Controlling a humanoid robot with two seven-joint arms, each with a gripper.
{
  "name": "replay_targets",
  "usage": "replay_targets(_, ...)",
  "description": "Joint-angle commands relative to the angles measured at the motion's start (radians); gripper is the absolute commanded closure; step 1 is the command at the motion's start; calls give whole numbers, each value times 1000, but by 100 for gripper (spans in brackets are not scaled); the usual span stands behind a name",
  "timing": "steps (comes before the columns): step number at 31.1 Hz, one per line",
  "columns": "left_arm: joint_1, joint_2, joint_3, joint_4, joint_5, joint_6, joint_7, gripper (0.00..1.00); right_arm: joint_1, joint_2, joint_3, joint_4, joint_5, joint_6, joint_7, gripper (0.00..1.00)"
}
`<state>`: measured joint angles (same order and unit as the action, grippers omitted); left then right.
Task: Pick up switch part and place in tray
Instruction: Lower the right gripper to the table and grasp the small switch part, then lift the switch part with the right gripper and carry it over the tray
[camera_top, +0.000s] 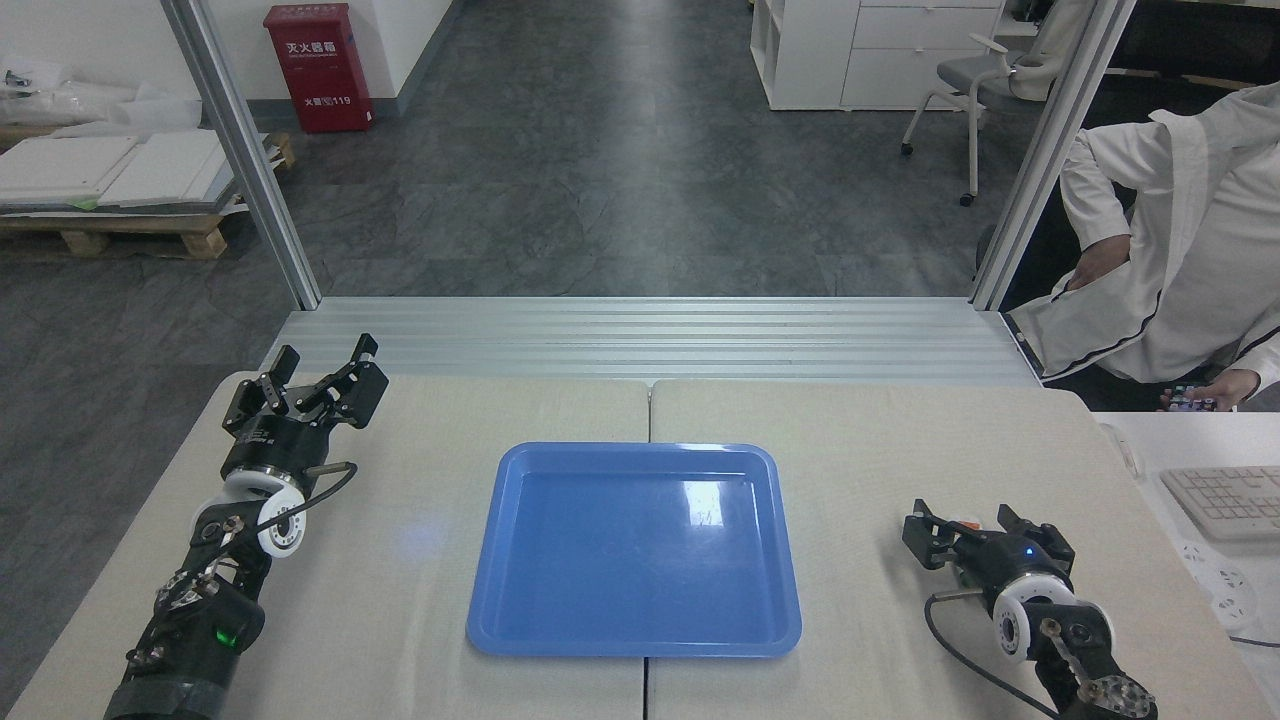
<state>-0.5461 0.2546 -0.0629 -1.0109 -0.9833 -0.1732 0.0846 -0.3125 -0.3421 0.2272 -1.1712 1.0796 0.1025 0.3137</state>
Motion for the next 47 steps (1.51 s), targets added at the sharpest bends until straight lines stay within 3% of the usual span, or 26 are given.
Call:
replay_targets(1,0,0,0,0,0,0,0,0,6,-2,20,1,17,34,2,4)
replay_targets(6,0,0,0,0,0,0,0,0,-2,-3,17,15,86,36,2,7)
replay_targets(26,0,0,0,0,0,1,0,0,15,-3,50,50,85,75,4,8)
replay_targets(28,0,0,0,0,0,0,0,0,15,-5,53,51,83,71,16,19)
replay_targets(30,0,0,0,0,0,0,0,0,16,-3,55,51,88,74,50,46)
replay_targets(31,0,0,0,0,0,0,0,0,16,-2,55,51,88,75,56,54)
replay_targets(35,0,0,0,0,0,0,0,0,15,0,54,50,88,77,56,78)
replay_targets(42,0,0,0,0,0,0,0,0,-11,0,29,21,76,98,1,85)
replay_targets(47,0,0,0,0,0,0,0,0,-49,43,20,-149,37,10,-124,84)
